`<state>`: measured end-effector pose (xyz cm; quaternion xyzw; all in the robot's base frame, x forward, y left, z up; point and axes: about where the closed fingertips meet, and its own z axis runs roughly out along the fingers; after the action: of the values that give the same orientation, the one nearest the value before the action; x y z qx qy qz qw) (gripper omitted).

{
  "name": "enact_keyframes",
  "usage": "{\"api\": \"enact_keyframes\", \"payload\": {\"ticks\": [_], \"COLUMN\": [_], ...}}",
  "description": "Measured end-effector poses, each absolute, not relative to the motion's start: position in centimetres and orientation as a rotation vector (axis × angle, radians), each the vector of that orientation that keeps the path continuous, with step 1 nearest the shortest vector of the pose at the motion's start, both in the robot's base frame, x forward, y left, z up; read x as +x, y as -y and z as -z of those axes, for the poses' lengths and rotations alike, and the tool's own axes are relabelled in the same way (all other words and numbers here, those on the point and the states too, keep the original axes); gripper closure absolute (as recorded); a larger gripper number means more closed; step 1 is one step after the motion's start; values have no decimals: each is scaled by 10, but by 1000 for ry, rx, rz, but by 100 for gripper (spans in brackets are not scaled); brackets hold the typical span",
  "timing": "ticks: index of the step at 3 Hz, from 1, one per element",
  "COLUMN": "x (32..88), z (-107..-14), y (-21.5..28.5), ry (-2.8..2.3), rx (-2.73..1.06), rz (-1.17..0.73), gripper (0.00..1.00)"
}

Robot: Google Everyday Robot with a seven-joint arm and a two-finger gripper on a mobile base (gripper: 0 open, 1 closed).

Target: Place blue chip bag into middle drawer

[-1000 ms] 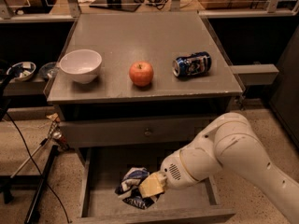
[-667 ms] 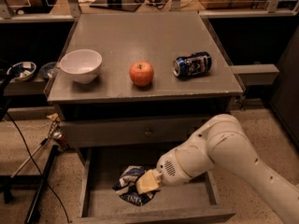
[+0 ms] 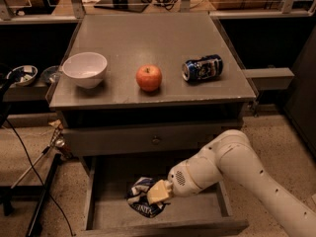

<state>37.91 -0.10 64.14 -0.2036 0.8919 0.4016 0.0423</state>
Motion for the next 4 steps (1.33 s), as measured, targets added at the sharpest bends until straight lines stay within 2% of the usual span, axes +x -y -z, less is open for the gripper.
{"api": "enact_keyframes", "payload": {"ticks": [4], "x": [420], "z": [-574], "y": [-19], "ry": [-2833], "rx": [-535], "rz": [-1245], "gripper": [100]}}
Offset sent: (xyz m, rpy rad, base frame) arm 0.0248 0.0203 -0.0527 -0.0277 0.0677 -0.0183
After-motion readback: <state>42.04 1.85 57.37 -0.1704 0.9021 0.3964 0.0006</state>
